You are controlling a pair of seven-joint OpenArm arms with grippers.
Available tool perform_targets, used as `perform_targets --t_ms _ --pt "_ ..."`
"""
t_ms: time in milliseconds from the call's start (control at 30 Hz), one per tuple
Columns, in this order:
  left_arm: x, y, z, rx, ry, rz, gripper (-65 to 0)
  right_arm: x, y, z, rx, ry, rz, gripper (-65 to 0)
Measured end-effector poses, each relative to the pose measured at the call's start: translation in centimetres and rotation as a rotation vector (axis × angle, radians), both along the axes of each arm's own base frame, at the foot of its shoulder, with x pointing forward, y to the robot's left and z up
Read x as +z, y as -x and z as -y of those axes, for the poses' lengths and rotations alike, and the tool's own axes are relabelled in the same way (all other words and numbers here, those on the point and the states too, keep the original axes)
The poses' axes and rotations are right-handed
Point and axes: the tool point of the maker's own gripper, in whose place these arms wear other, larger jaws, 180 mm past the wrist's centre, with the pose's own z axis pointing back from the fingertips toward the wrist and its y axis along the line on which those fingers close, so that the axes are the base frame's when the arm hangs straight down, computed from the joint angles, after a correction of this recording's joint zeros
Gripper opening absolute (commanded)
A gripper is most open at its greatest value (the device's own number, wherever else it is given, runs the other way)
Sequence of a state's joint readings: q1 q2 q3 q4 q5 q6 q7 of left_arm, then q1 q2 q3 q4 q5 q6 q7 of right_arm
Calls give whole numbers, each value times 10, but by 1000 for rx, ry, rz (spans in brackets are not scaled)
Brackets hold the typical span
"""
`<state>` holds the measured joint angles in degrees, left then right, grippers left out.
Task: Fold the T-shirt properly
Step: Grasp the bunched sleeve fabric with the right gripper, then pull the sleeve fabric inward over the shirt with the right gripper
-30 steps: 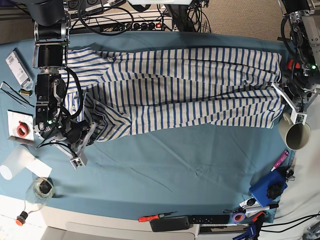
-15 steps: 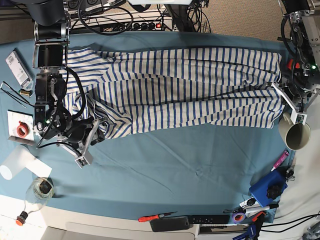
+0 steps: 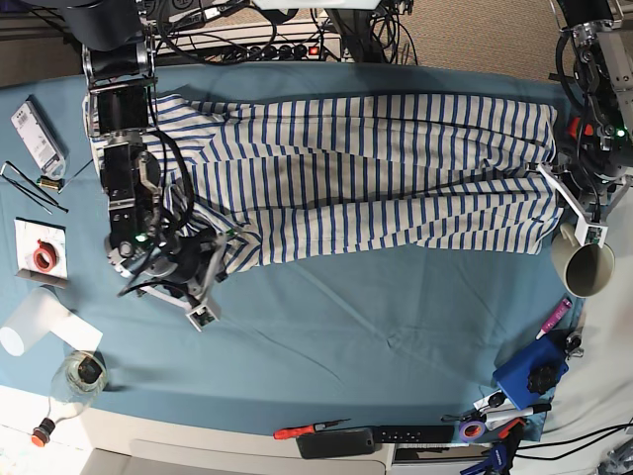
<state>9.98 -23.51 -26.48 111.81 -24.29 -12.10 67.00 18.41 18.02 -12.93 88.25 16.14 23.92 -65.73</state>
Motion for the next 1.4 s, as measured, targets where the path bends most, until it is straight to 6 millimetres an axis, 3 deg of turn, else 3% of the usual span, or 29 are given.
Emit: perform_targets --t_ms 200,467,633,700,800,900,1100,1300,1400 --pt "0 0 0 0 0 0 -650 -5 4 27 -147 77 -37 -492" --pt "0 0 0 0 0 0 -650 -10 8 21 -162 28 -54 -492" --pt "0 0 0 0 0 0 -650 -36 32 26 -182 51 -119 -492" --pt "0 0 0 0 0 0 -650 -38 34 25 -181 49 -120 -492" --pt "0 0 0 0 0 0 -650 -33 26 22 -173 30 -77 -499" --pt "0 0 0 0 0 0 -650 -32 25 24 -194 27 -71 -643" --pt "0 0 0 0 0 0 -650 -30 24 24 -193 26 -66 -650" --pt "0 0 0 0 0 0 -650 2 15 11 -158 11 27 -650" --pt "0 0 0 0 0 0 -650 5 16 10 -154 15 29 -650"
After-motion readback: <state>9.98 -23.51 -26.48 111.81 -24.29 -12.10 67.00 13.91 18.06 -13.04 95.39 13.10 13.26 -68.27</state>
